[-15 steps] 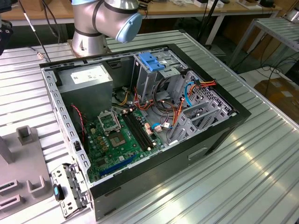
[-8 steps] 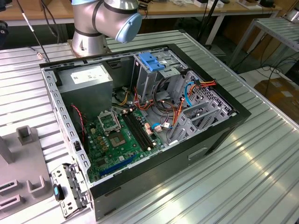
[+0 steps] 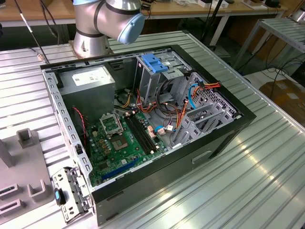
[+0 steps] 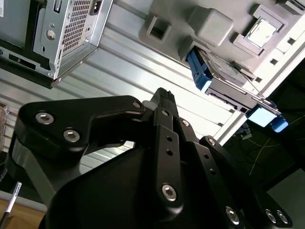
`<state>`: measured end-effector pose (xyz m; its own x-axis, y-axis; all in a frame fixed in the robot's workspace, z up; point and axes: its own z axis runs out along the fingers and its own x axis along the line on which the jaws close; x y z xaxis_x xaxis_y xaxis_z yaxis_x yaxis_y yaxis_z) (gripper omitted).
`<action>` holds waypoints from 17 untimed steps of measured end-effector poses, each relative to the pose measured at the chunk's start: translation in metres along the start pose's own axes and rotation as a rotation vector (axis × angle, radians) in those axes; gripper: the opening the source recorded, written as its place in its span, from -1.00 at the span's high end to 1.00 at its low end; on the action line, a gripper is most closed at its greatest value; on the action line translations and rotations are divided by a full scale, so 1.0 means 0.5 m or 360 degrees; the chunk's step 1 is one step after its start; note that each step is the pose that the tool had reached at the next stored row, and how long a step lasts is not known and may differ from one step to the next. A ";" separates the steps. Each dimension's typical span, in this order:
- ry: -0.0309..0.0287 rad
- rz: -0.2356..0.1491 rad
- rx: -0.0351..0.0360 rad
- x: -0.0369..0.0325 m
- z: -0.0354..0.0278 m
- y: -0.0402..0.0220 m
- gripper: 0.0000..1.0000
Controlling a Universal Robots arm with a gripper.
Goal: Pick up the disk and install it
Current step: 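Reach for the disk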
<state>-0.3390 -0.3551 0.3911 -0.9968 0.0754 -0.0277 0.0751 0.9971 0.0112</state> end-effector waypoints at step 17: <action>0.00440 -0.0038 0.0003 0.038 0.004 -0.004 0.79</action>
<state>-0.3580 -0.3556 0.3886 -0.9987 0.0515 -0.0004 0.0515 0.9986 0.0091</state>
